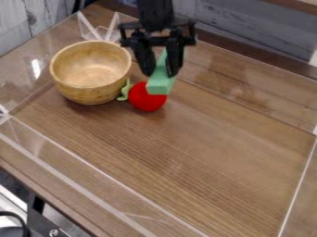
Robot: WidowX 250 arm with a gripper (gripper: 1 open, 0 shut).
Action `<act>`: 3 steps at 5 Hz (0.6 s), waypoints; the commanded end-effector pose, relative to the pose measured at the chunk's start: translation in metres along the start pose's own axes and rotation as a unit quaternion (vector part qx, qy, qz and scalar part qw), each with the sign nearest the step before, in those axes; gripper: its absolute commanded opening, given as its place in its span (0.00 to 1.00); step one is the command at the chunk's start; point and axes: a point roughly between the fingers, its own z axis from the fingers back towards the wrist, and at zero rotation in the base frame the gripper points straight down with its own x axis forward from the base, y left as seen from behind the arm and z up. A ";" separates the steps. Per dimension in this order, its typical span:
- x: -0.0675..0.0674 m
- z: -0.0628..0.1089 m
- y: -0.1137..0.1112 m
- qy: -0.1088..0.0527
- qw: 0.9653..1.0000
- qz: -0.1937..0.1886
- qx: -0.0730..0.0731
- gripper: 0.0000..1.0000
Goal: Remove the green block from the brown bowl and put it on the table
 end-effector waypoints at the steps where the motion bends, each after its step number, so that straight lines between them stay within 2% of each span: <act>1: -0.012 0.002 -0.013 -0.024 0.997 -0.078 0.012 0.00; 3: -0.020 -0.044 -0.038 -0.025 0.994 -0.108 0.025 0.00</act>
